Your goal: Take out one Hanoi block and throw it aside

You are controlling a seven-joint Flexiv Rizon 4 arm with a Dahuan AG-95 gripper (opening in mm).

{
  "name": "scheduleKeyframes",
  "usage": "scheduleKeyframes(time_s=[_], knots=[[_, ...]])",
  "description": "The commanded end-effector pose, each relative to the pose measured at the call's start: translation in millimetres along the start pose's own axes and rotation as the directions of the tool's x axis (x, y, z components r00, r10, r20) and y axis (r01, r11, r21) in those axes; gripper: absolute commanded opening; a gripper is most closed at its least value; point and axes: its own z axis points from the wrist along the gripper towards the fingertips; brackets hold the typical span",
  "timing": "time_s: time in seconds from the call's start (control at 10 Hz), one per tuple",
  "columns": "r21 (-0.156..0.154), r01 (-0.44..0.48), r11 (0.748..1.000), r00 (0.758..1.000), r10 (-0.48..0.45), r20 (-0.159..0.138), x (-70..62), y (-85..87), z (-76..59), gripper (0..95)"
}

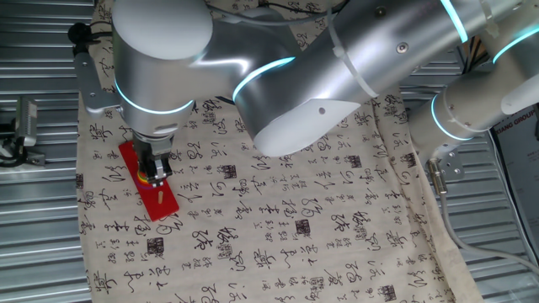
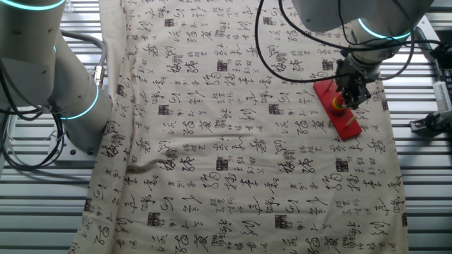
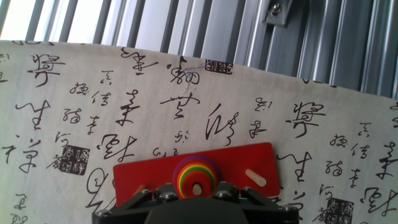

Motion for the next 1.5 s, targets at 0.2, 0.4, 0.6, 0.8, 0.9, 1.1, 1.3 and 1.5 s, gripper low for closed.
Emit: scheduleKeyframes(time_s=[0.2,0.4,0.6,0.8,0.9,1.1,1.3,1.5], knots=[[0.000,-0.001,1.000,1.000,0.001,0.002,0.2,0.1,1.3,38.0],[0.001,-0.001,1.000,1.000,0.001,0.003,-0.1,0.3,1.9,19.0],[0.001,-0.002,1.000,1.000,0.002,0.003,-0.3,0.3,1.8,19.0],[0.001,0.000,1.000,1.000,0.000,0.004,-0.3,0.3,1.8,19.0],[0.002,0.000,1.000,1.000,0.000,0.004,-0.3,0.3,1.8,19.0],[0.002,0.000,1.000,1.000,0.000,0.006,-0.3,0.3,1.9,19.0],[0.002,0.000,1.000,1.000,0.000,0.008,-0.3,0.3,1.9,38.0],[0.002,0.000,1.000,1.000,0.000,0.008,-0.4,0.3,1.9,38.0]])
